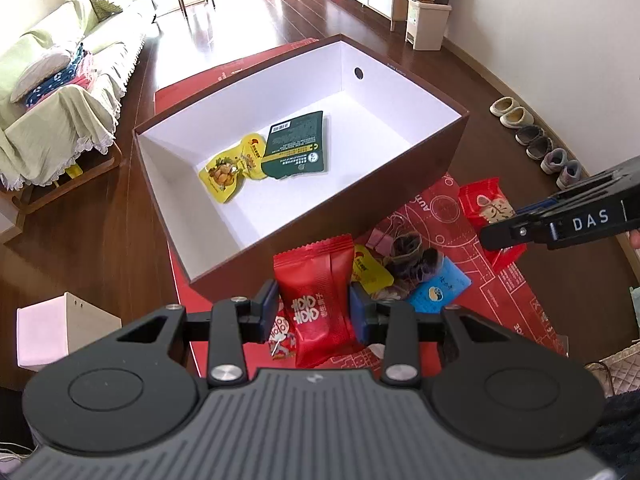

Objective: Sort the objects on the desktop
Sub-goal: 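Lift the red wrapper with left tool while right tool lifts the red packet toward the box, then carry the red wrapper into the box with left tool while right tool carries the red packet in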

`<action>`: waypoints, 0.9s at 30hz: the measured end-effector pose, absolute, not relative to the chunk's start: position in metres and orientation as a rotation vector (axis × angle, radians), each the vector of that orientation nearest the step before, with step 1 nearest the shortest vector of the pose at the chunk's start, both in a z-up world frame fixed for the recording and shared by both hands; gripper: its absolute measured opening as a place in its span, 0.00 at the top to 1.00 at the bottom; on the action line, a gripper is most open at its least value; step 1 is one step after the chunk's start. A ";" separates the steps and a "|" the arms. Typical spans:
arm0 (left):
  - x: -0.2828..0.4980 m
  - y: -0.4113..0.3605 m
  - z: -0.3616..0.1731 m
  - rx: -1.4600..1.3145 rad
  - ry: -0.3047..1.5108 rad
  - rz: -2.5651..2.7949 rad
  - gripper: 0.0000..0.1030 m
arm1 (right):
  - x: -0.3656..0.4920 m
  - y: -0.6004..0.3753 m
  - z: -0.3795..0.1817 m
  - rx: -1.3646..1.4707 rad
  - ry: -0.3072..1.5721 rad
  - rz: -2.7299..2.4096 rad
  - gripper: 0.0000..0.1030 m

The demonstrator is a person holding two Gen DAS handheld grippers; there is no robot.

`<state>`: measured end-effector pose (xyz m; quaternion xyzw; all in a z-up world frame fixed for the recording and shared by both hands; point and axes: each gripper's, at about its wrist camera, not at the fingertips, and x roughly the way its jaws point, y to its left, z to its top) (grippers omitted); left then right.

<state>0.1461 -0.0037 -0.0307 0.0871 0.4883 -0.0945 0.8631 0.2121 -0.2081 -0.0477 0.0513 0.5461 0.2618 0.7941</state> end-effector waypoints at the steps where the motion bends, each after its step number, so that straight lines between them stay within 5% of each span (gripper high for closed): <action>1: 0.148 -0.004 -0.031 0.183 1.023 -0.200 0.69 | 0.214 -0.207 -0.047 0.109 1.172 0.563 0.70; 27: 0.229 0.011 -0.025 0.203 0.988 -0.202 0.69 | 0.293 -0.153 -0.030 -0.036 1.062 0.597 0.70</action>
